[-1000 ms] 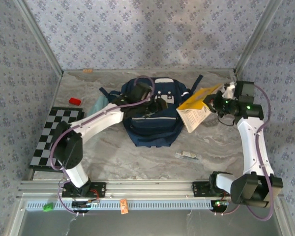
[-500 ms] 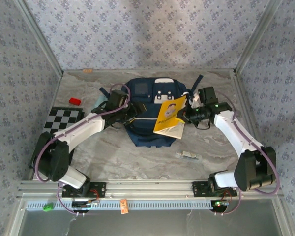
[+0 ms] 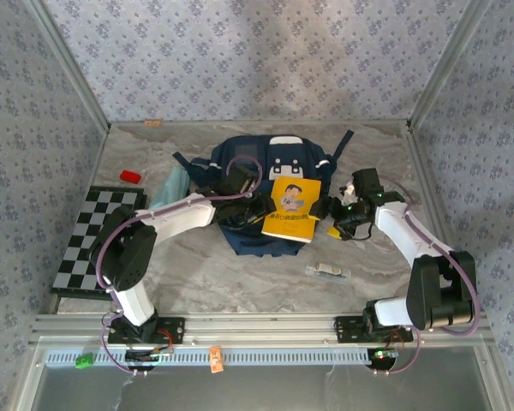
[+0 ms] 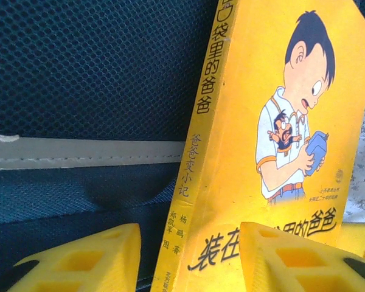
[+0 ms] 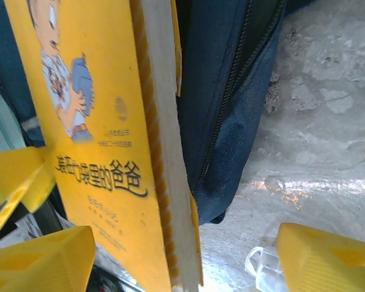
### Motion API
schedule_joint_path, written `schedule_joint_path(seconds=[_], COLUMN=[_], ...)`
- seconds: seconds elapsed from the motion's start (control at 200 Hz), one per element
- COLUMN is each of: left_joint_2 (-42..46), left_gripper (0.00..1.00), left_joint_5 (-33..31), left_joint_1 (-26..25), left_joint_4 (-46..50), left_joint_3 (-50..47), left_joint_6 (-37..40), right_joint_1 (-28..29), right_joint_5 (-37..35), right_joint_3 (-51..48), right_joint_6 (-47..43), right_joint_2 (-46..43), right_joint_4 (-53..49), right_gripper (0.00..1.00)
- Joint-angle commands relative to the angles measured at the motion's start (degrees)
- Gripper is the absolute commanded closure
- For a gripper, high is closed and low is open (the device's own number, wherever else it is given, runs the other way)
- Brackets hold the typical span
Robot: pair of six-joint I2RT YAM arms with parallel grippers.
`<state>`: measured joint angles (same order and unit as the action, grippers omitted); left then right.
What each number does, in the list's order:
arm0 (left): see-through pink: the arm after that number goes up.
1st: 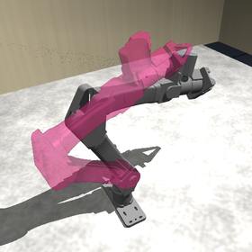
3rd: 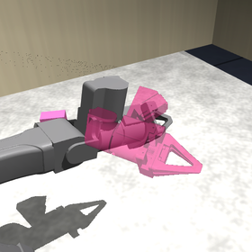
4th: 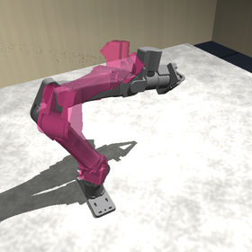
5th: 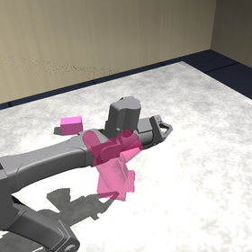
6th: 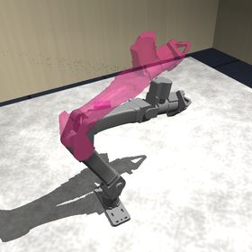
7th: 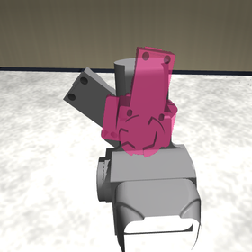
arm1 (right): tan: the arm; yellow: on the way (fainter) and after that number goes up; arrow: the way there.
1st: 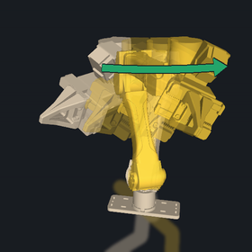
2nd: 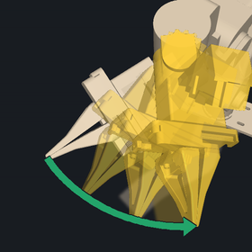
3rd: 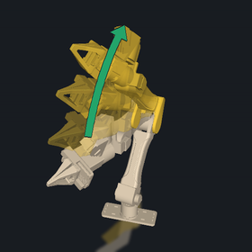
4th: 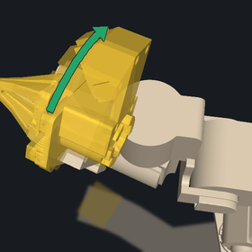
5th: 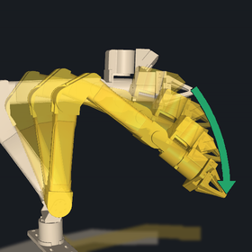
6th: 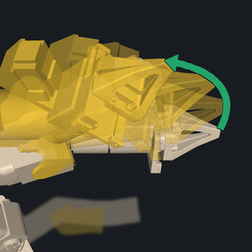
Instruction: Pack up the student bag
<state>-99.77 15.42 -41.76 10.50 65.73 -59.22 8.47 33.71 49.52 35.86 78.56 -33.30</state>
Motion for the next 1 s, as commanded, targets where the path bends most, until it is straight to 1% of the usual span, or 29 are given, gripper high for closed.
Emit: schedule_joint_path(seconds=[0.0,0.1,0.165,0.255,0.42,0.585,0.725,0.775,0.88,0.994], left_joint_2=[-1.2,-1.81,-2.39,-3.14,-3.24,-3.83,-4.62,-4.65,-4.26,-3.77], left_gripper=[0.61,0.64,0.66,0.69,0.72,0.73,0.74,0.74,0.74,0.74], left_joint_5=[-0.16,0.05,0.09,0.46,1.07,1.63,1.37,1.35,0.61,-1.27], left_joint_1=[-0.14,-1.04,-1.43,-1.68,-1.82,-2.87,-3.55,-3.56,-3.66,-3.56], left_joint_4=[0.88,0.92,1.1,1.02,1.01,2.02,2.91,2.85,4.03,6.6], left_joint_3=[1.41,1.8,2.07,2.2,2.2,3.82,5.23,5.45,5.82,5.96], left_joint_6=[0.36,0.33,0.21,-0.09,-0.01,1.05,1.57,1.57,2.67,4.86], right_joint_1=[1.17,2.52,3.58,3.85,1.94,1.43,1.47,1.59,1.39,0.15], right_joint_5=[4.72,8.2,9.0,9.83,11.27,13.94,12.63,12.92,12.88,11.57], right_joint_3=[-2.53,-4.84,-4.66,-3.86,-3.98,-2.18,-1.5,-1.83,-2.74,-2.91], right_joint_6=[1.57,5.17,5.39,4.9,4.25,2.84,1.89,1.91,2.03,1.06], right_joint_2=[2.86,3.34,3.2,2.82,-0.41,-3.64,-2.92,-1.7,-1.0,-2.29], right_joint_4=[6.19,13.74,15.23,14.81,13.31,11.39,9.86,10.27,10.75,9.41], right_gripper=[0.18,0.18,0.18,0.22,0.31,0.42,0.44,0.46,0.55,0.7])
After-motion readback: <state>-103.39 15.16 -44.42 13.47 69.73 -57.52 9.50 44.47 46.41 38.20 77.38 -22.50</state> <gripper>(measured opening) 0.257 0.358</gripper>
